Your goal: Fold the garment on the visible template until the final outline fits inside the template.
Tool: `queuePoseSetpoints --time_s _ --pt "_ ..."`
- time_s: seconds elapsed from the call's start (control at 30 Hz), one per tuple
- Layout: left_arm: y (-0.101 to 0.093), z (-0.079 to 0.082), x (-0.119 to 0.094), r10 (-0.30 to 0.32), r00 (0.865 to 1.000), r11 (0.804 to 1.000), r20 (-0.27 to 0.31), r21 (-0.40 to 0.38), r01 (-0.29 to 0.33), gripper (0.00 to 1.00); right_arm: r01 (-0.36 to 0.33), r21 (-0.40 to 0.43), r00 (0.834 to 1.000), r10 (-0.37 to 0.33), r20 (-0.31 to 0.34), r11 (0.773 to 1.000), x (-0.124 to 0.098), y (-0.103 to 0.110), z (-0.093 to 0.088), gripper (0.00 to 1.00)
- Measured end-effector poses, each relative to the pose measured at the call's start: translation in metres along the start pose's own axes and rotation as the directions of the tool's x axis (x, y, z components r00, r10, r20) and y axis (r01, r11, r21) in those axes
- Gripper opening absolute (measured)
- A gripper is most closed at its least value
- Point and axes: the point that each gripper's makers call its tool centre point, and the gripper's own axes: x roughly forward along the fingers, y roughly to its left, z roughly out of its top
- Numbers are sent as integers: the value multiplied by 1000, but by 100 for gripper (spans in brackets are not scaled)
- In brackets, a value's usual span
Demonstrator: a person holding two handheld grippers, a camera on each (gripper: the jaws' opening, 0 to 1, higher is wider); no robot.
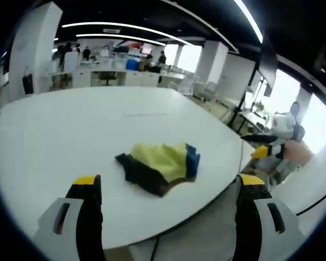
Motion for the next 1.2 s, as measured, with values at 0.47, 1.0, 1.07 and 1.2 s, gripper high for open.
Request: queuePoseSetpoints --time_s 0.47,1.0,1.07,1.2 --pt "-1 -3 -1 -1 1000 1000 -5 1 1 99 1 3 1000 -1 -2 1000 -1 0 -2 97" --pt "-1 -7 -4 4 1000 1000 -8 0 -4 99 -4 0 1000 4 -4 1000 -2 4 -5 97" --pt "-1 -8 -4 3 1000 1000 -9 -1 -3 99 -3 3 1000 3 -3 1000 -2 4 -5 97" --pt "-2 -8 -4 1 1000 1000 -12 1 -1 98 -2 3 1000 2 -5 1000 -3 5 -6 97"
